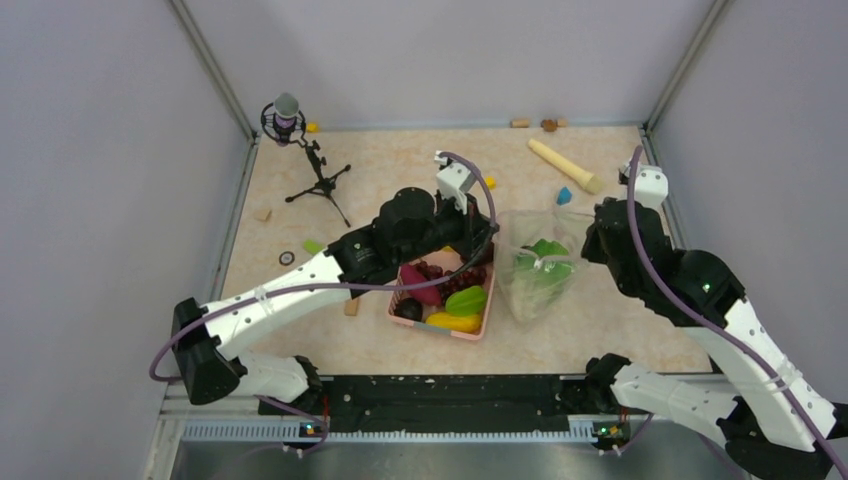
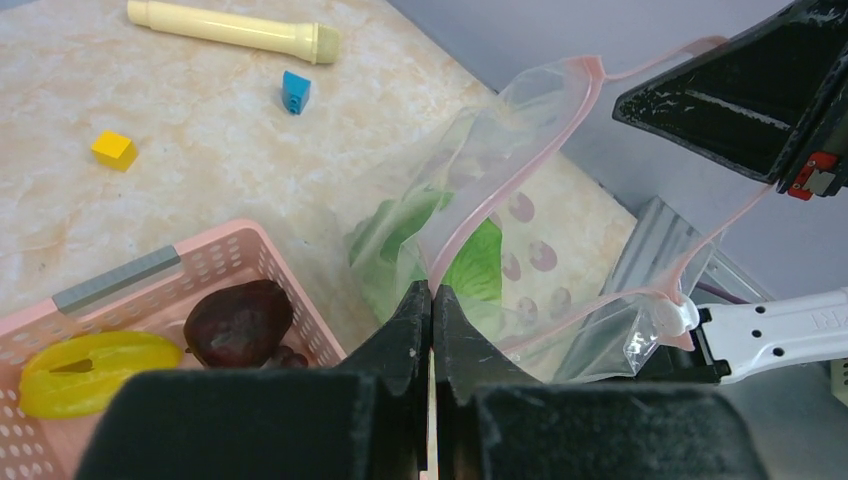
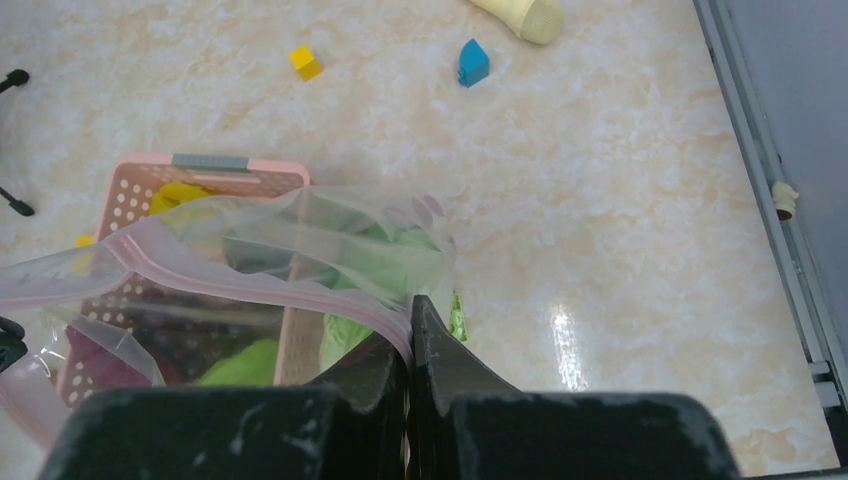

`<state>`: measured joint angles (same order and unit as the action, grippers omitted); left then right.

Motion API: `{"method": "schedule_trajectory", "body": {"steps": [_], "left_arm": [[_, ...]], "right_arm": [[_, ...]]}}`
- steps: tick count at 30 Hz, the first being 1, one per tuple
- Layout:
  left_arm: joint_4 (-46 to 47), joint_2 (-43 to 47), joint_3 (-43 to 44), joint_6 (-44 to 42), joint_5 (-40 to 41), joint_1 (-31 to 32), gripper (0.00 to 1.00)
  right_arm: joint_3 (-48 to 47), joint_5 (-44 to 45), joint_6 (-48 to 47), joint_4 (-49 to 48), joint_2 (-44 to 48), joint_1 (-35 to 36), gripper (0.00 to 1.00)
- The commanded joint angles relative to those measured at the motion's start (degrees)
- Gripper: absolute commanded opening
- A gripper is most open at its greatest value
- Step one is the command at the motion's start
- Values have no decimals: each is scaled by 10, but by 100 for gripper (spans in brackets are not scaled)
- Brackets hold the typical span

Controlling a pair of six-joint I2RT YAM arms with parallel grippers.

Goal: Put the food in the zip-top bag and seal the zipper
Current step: Adjust the zipper food storage bag at the center of the board, then pick up the fake vegetable from the bin.

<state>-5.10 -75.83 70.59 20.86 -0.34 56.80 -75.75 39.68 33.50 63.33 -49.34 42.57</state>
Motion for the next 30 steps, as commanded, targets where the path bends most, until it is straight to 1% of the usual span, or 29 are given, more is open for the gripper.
{"method": "schedule_trajectory", "body": {"steps": [1,2,4,6,8,9,10,12,14,16,19,20,21,22,26,28,30], "left_arm": [[10,-10,13,-9,7,-7,6],[11,-11,10,-7,-10,-9,14],[4,-5,5,2,-18,-13,28],[0,12,-13,1,-33,-14,51],[11,52,-49,0,-28,-13,74],[15,73,-67,0,-15,-13,84],[19,94,-88,1,5,-13,91],[26,129,-133,10,68,-14,97],[27,157,-166,26,114,-17,97],[24,171,-195,49,141,-26,97],[3,173,-225,111,173,-51,97],[-12,173,-230,155,207,-53,97],[-34,173,-234,221,250,-54,97],[-44,176,-243,272,272,-54,97],[86,178,-322,308,221,-54,97],[84,163,-326,339,226,-53,97],[47,153,-317,372,253,-52,97]], "right_arm": [[17,59,-16,-62,-4,0,0],[21,65,-16,-67,-7,0,0],[37,65,-16,-82,-7,0,0],[61,56,-26,-108,0,0,0],[86,40,-38,-132,12,0,0],[95,31,-39,-139,16,0,0],[103,21,-39,-145,21,-1,0],[121,2,-42,-160,29,0,0],[129,-14,-44,-164,31,0,0],[134,-28,-44,-164,30,0,0],[138,-40,-47,-163,24,0,0],[139,-43,-48,-163,22,0,0],[141,-43,-47,-163,22,-1,0],[142,-43,-47,-163,20,0,0],[144,-38,-47,-163,19,-1,0],[145,-32,-46,-161,19,0,0],[144,-25,-43,-158,18,-1,0]]}}
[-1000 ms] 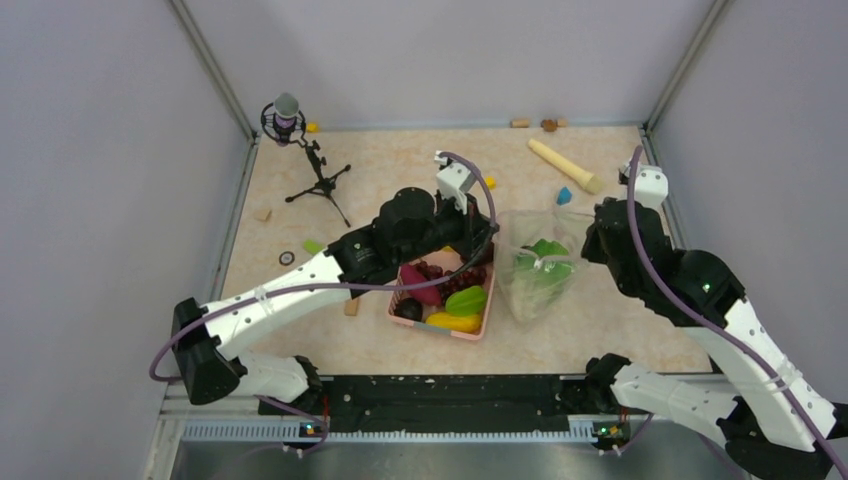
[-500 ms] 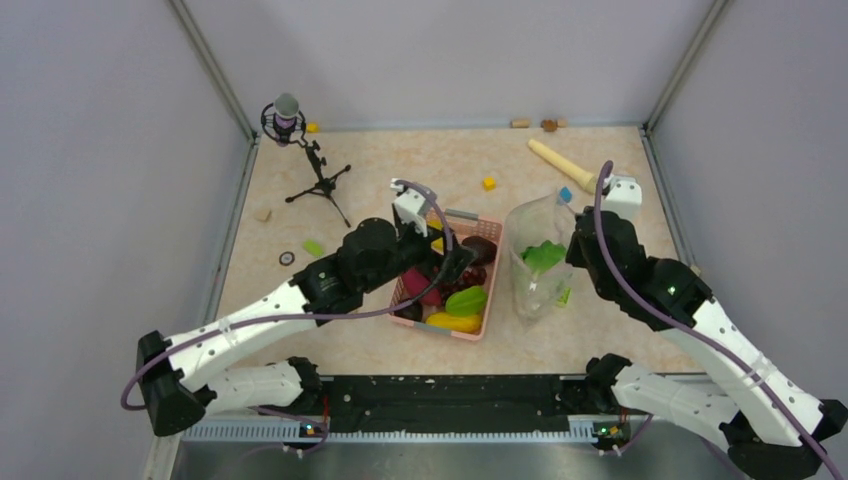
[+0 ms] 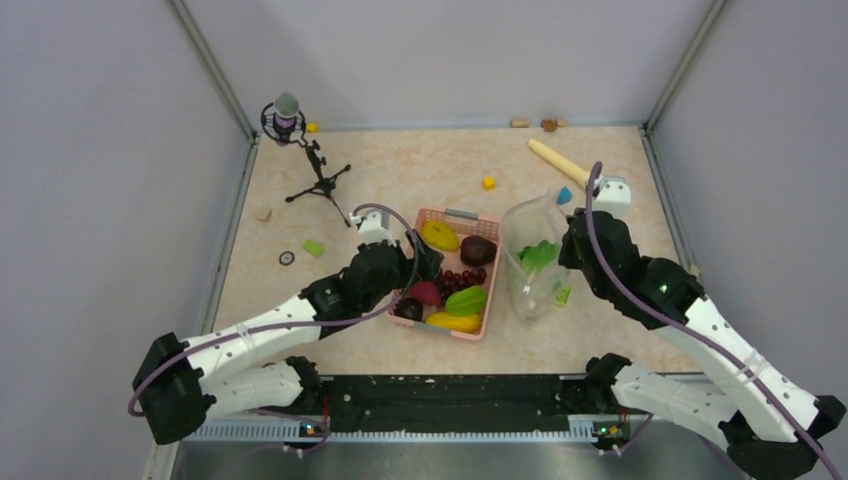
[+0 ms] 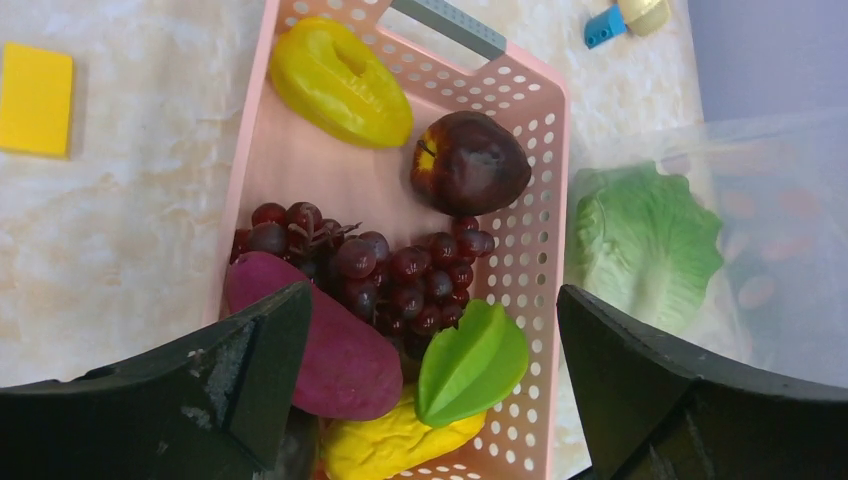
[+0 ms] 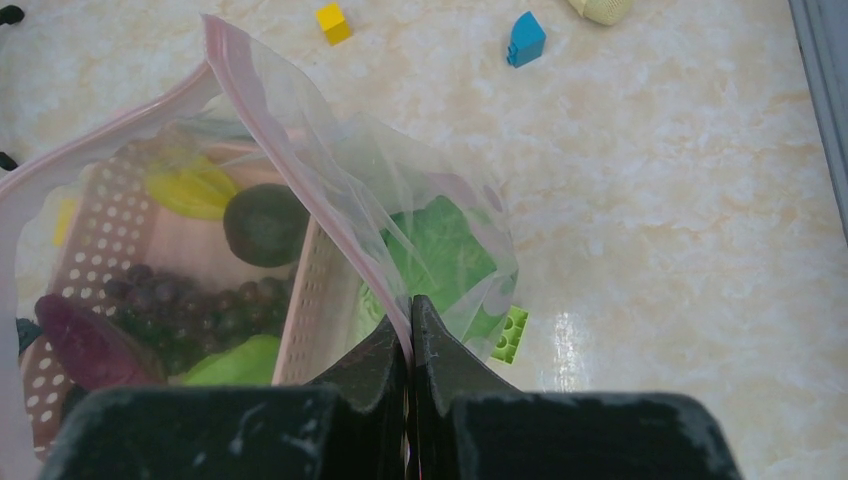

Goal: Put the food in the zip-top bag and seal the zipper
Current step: Pick up the fake vegetable from the bin.

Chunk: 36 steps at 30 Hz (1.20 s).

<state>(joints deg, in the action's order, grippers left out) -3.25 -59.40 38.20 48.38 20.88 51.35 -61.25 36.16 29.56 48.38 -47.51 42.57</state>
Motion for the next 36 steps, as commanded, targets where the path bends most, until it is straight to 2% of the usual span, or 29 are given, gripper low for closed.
{"method": "schedule_trajectory", "body": {"steps": [1,5,16,27,36], "left_arm": [[12,-14,9,113,52,5,97],[10,-1,-9,143,98,30,97],[-29,-16,-30,220,121,85,94],[-98,-45,-11,254,164,100,95],[-107,-137,29,277,203,100,93]], "right_arm": [[-1,11,-4,-8,0,0,0],[-2,12,-3,-8,-2,0,0],[-10,17,-5,-5,-5,0,0],[-9,33,-3,-5,-6,-1,0],[-7,41,0,-5,-4,0,0]]}}
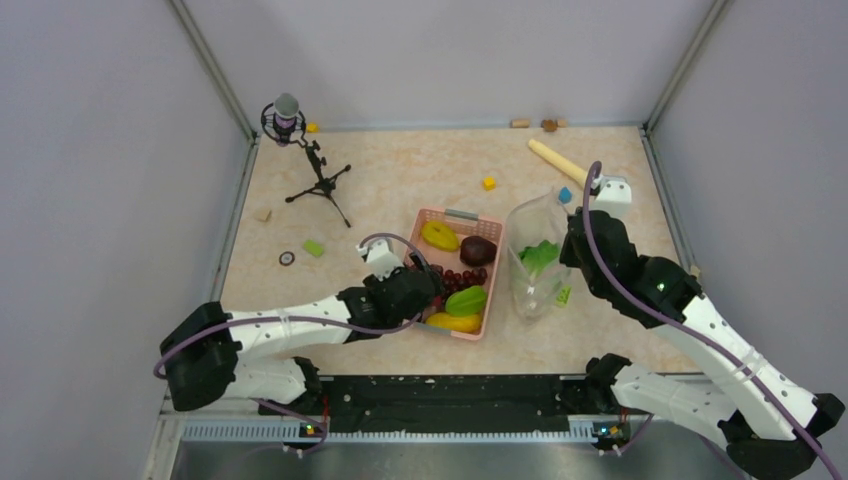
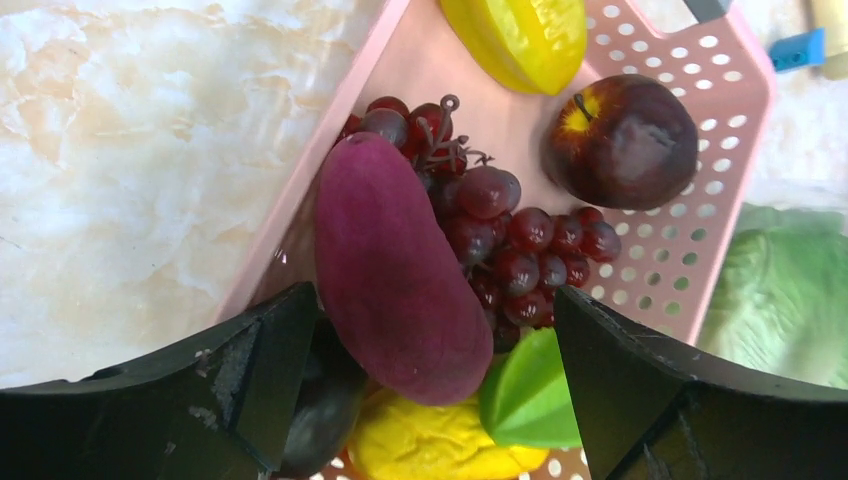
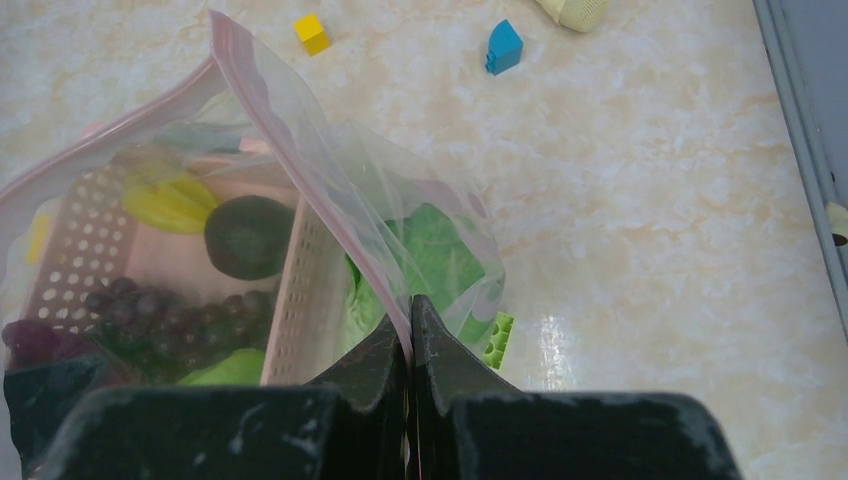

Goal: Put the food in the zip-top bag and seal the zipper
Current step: Pick up the fake vegetable from the bin.

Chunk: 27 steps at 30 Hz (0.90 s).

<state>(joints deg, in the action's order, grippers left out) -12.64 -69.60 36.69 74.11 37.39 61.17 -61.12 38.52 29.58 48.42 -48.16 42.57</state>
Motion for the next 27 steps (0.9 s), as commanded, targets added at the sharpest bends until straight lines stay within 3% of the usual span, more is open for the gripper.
{"method": "schedule_trajectory", "body": {"steps": [1,12,16,18,23,27], "left_arm": [[-16,-44,54,17,41,2,92],[-1,-111,89,-8,71,2,71],[3,-125,91,-12,78,-3,58],[12,-129,90,-22,77,-4,50],[12,-134,85,-24,88,-8,15],[-27,-111,84,-16,140,-15,3]], "right_arm": [[-7,19,0,-5,3,-1,0],[-3,27,3,-5,15,0,0],[-1,27,4,-5,27,-1,0],[-1,28,5,-5,29,0,0],[0,19,5,-5,27,-1,0],[3,6,4,-5,22,-1,0]]}}
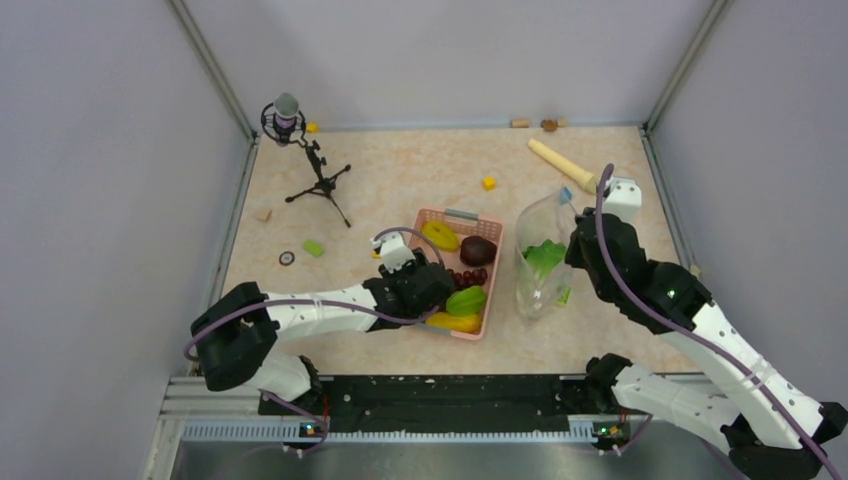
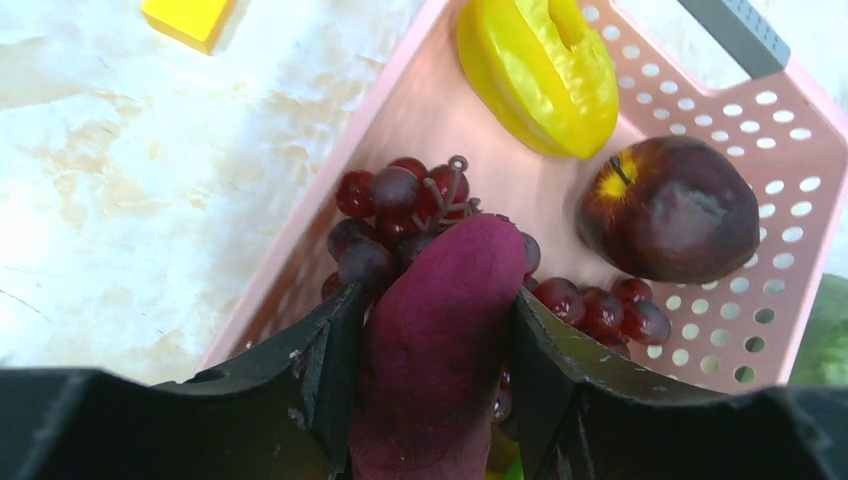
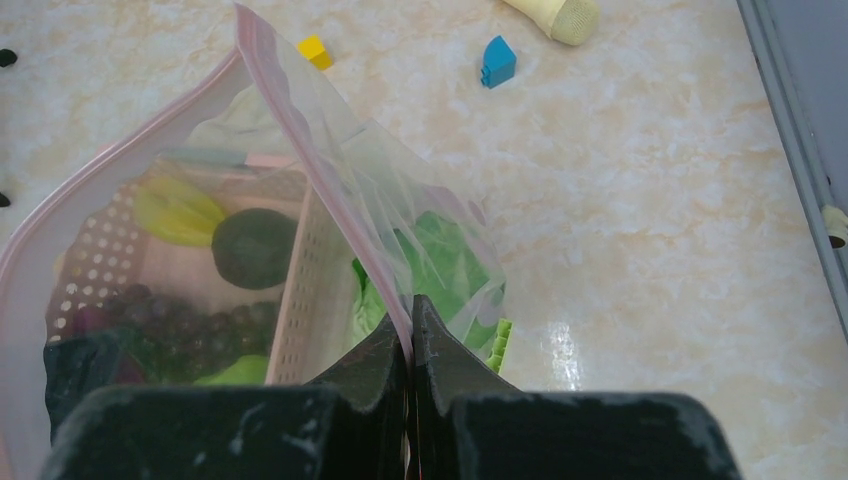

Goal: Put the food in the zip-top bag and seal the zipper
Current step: Pick up the fake vegetable from the bin.

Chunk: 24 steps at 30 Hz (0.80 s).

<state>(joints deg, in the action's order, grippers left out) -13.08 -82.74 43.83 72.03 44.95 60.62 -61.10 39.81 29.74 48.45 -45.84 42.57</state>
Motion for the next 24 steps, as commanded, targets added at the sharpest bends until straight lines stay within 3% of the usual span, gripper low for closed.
{"method": "schedule_trajectory", "body": {"steps": [1,7,11,15,24], "left_arm": [[-27,30,9,6,74,-11,0],[64,100,-32,-92,83,-14,0],[246,158,-81,-254,-34,-14,0],[373,202,-104,-348,-138,-14,0],[418,227,-11,-473,-319,-13,0]], "right_arm": [[3,-10,3,-5,-2,0,0],[3,-39,-2,-5,-15,-1,0],[3,-45,-8,-5,-17,0,0],[4,-44,-9,-5,-13,-1,0],[5,-32,-9,-7,5,-1,0]]}}
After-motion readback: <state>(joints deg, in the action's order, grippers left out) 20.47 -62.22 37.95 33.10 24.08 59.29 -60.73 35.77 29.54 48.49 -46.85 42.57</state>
